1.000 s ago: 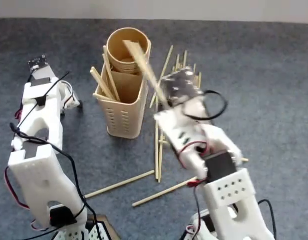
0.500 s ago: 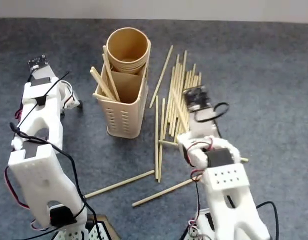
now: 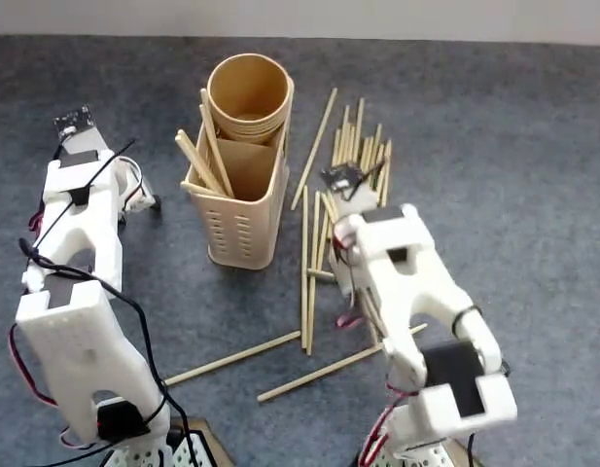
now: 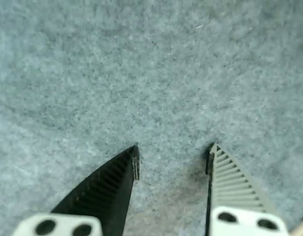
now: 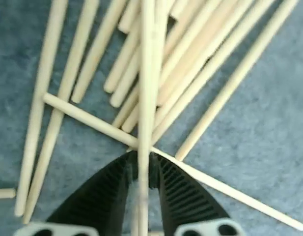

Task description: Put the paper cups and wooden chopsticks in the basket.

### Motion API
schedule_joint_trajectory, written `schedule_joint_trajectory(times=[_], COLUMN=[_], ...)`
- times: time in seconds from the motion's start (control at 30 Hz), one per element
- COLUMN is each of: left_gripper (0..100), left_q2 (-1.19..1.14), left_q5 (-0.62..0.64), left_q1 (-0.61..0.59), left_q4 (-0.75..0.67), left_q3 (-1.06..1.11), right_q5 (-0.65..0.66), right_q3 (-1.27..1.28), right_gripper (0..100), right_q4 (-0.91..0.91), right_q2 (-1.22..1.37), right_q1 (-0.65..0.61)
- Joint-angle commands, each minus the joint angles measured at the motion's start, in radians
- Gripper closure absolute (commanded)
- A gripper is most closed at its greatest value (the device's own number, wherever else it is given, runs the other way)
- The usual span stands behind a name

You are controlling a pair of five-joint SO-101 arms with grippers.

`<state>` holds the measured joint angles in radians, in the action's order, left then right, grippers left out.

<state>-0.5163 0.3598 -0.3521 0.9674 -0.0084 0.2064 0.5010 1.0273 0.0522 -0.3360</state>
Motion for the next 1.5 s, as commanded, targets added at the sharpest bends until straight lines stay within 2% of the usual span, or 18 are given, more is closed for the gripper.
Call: schedule_joint_trajectory(times=[0.0,0.27,0.47,0.53,0.6,0.63,0.83,1.07,1.13,1.23,1.47], left_gripper=[75,75,75,75,76,76,76,76,76,76,76], left_q2=[-0.002,-0.002,-0.002,-0.002,-0.002,-0.002,-0.002,-0.002,-0.002,-0.002,-0.002], left_q5=[-0.049,-0.06,-0.06,-0.06,-0.061,-0.061,-0.061,-0.061,-0.061,-0.061,-0.061], left_q1=[0.002,0.024,0.024,0.024,0.024,0.024,0.024,0.024,0.025,0.025,0.025], left_q4=[-0.005,-0.005,-0.005,-0.005,-0.005,-0.005,-0.005,-0.006,-0.006,-0.006,-0.006], left_q3=[-0.039,-0.041,-0.039,-0.038,-0.038,-0.038,-0.038,-0.038,-0.038,-0.036,-0.035], right_q5=[0.012,0.015,0.069,0.069,0.068,0.068,0.011,-0.078,-0.115,-0.172,-0.173], right_q3=[-0.116,-0.127,-0.125,-0.128,-0.147,-0.162,-0.231,-0.291,-0.323,-0.348,-0.349], right_gripper=[87.5,84.9,85.1,89.5,99.8,99.1,99.3,99.3,99.3,99.3,99.3], right_q4=[0.035,-0.004,-0.033,-0.033,-0.033,-0.03,-0.027,-0.039,-0.097,-0.257,-0.556], right_q2=[0.015,0.025,0.131,0.157,0.15,0.137,-0.027,-0.361,-0.458,-0.567,-0.608], right_q1=[-0.005,-0.005,-0.001,0.001,0.004,0.005,0.035,0.091,0.088,0.007,-0.217])
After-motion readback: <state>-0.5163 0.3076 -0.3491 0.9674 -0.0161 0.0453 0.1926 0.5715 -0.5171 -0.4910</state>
